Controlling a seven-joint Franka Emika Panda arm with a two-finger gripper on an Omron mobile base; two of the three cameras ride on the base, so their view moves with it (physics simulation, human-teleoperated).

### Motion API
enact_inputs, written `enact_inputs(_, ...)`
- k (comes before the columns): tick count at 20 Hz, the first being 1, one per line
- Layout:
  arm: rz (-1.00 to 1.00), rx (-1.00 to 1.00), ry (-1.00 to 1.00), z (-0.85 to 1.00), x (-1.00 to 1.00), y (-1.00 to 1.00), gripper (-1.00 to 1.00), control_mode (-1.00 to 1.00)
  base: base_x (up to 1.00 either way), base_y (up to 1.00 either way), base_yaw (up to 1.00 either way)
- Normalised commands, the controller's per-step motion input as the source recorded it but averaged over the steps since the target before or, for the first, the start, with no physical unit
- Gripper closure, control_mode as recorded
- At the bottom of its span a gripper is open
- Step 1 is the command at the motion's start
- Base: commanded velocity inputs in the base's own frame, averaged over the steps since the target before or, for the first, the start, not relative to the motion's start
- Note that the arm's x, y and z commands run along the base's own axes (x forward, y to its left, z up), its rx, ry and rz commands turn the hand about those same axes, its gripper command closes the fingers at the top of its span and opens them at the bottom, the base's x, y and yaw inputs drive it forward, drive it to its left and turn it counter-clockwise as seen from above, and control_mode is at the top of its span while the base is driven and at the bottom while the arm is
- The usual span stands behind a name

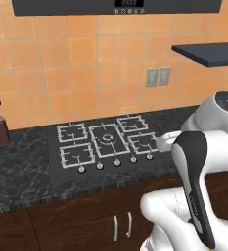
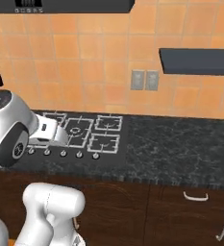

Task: Navigate to the electric kettle.

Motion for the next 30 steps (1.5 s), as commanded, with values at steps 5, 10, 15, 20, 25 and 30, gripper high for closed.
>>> enact_inputs(5,0.00,0.00,0.00,0.00,0.00,0.00,-1.00,1.00,-0.10,-0.18,-0.89)
enact_inputs(10,0.00,0.00,0.00,0.00,0.00,0.00,-1.00,1.00,0.00,0.00,-1.00)
enact_inputs(15,0.00,0.00,0.00,0.00,0.00,0.00,-1.00,1.00,0.00,0.00,-0.99)
enact_inputs(20,0.00,0.00,0.00,0.00,0.00,0.00,-1.00,1.00,0.00,0.00,-0.97)
enact_inputs(25,0.00,0.00,0.00,0.00,0.00,0.00,-1.00,1.00,0.00,-0.08,-0.87)
enact_inputs(30,0.00,0.00,0.00,0.00,0.00,0.00,-1.00,1.00,0.00,-0.21,-0.82)
